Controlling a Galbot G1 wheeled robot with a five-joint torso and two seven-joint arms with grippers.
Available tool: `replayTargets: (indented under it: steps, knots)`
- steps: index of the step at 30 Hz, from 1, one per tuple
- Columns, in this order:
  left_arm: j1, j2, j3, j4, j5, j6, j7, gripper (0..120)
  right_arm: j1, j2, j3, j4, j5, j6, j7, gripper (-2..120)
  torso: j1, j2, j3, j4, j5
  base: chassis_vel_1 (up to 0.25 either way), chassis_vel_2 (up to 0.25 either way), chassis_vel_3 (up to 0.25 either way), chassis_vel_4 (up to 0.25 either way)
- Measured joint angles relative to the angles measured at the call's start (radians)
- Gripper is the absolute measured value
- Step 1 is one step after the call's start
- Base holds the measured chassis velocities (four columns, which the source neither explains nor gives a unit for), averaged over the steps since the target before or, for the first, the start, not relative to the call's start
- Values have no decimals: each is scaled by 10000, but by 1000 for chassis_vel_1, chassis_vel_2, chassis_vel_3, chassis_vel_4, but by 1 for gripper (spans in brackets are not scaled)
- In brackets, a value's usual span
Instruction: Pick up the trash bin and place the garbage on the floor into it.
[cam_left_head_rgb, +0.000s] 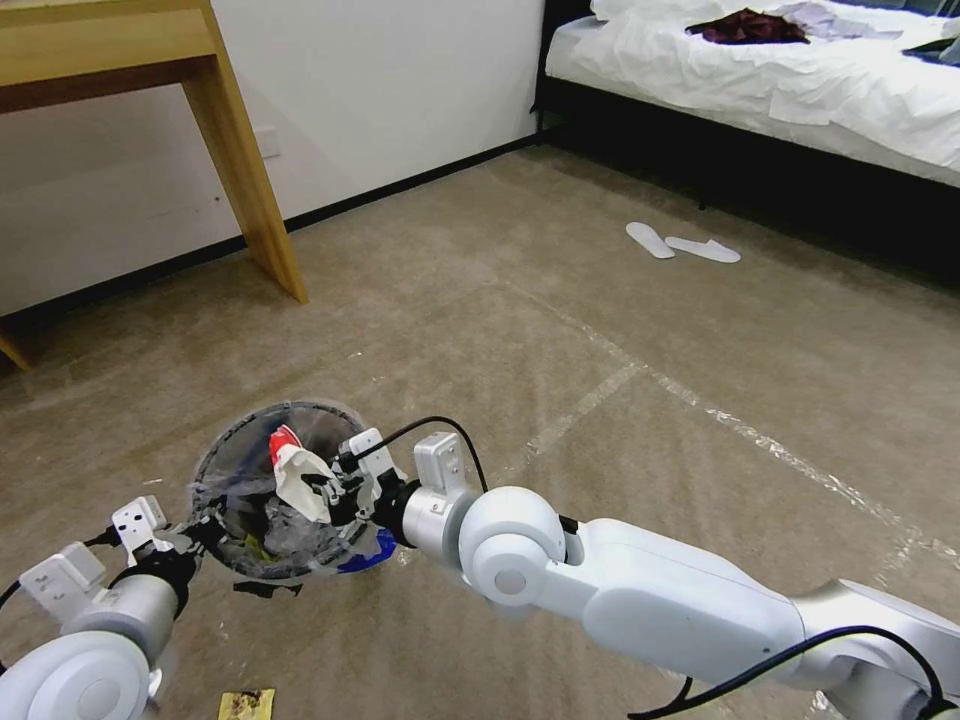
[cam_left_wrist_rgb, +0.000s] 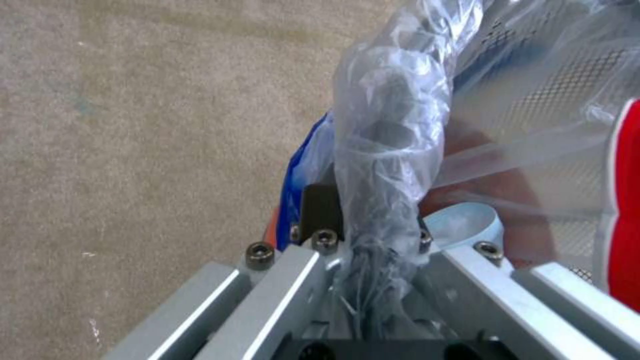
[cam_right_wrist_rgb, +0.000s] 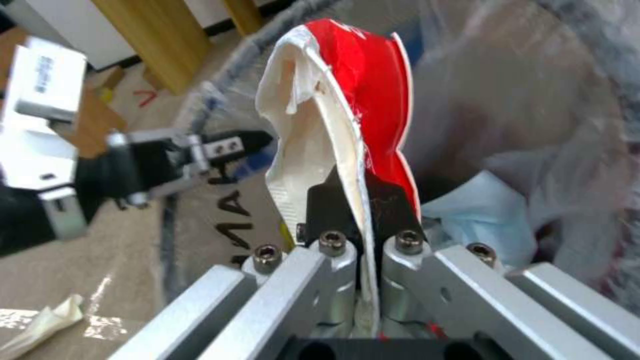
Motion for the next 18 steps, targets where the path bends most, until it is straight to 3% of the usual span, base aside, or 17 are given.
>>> replayTargets:
  steps: [9, 18]
  knots:
    - [26, -16, 26, -24, 17, 1, 0, 1, -70, -52, -38, -110, -190, 5, -73, 1, 0, 0, 0, -1, 0, 0, 0, 0, 0]
    - [46, -11, -24, -26, 22, -4, 6, 1, 124, 360, -120, -445, -323, 52, -86, 32, 0, 0, 0, 1, 0, 0, 0, 0, 0]
